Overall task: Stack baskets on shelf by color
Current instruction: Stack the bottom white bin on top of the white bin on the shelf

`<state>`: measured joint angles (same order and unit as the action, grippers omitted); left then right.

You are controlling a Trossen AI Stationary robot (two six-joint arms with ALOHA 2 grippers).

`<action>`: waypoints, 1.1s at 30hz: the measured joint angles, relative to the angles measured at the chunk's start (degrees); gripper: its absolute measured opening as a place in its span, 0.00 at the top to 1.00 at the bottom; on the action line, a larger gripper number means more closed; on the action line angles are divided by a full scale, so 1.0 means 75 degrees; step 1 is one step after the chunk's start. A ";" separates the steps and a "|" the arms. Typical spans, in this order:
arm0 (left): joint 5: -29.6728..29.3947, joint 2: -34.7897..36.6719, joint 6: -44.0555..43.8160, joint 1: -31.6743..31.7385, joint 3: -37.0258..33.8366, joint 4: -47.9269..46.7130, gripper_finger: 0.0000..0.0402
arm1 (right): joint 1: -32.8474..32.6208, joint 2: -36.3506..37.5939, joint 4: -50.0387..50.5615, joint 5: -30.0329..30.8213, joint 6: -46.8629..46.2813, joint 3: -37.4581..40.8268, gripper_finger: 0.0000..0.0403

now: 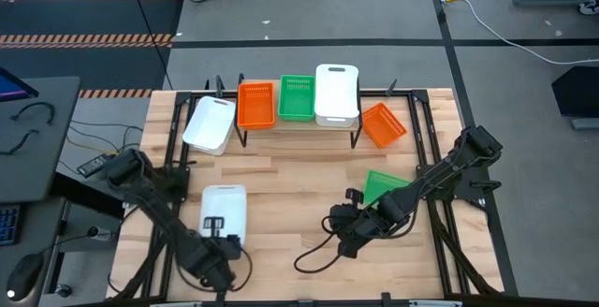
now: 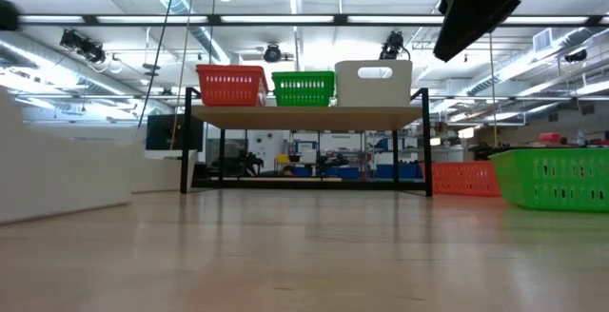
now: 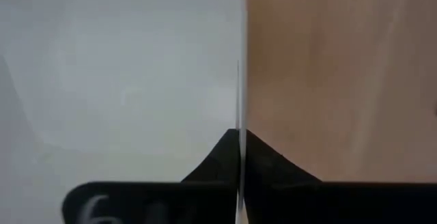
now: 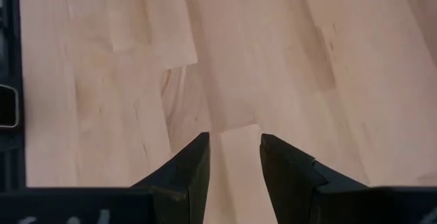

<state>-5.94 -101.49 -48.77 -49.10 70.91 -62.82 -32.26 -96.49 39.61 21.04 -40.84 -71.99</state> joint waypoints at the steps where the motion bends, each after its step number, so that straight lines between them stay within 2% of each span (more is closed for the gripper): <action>1: -0.0141 0.0000 0.0258 0.0159 -0.0006 0.0028 0.99 | -0.0046 0.0000 0.0013 -0.0006 -0.0082 0.0000 0.67; 7: -0.0804 0.0000 0.2305 0.1479 -0.0012 0.1220 0.99 | -0.0429 0.0000 0.0117 -0.0018 -0.0269 0.0000 0.67; 13: -0.0817 0.0000 0.4327 0.2880 -0.0012 0.3315 0.99 | -0.0800 0.0000 0.0108 -0.0021 -0.0416 0.0000 0.67; 16: -0.0691 0.0000 0.4970 0.3417 -0.0012 0.3974 0.99 | -0.0900 0.0000 0.0108 0.0044 -0.0423 0.0000 0.67; 19: -0.0395 0.0000 0.5132 0.3797 -0.0015 0.4369 0.97 | -0.0911 0.0000 0.0094 0.0101 -0.0563 0.0000 0.67; 24: -0.0374 0.0000 0.5021 0.3986 -0.0015 0.4563 0.84 | -0.0905 0.0000 0.0093 0.0269 -0.0591 0.0000 0.67; 29: -0.0579 0.0000 0.4613 0.3866 0.0069 0.4539 0.66 | -0.0903 0.0000 0.0085 0.0530 -0.0550 0.0000 0.67; 33: -0.0581 0.0019 0.4799 0.3716 0.0391 0.4329 0.56 | -0.0817 0.0000 0.0056 0.0809 -0.0531 0.0000 0.67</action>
<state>-10.30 -101.35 -12.78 -21.23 73.85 -30.35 -38.39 -96.49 40.04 27.10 -44.82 -71.99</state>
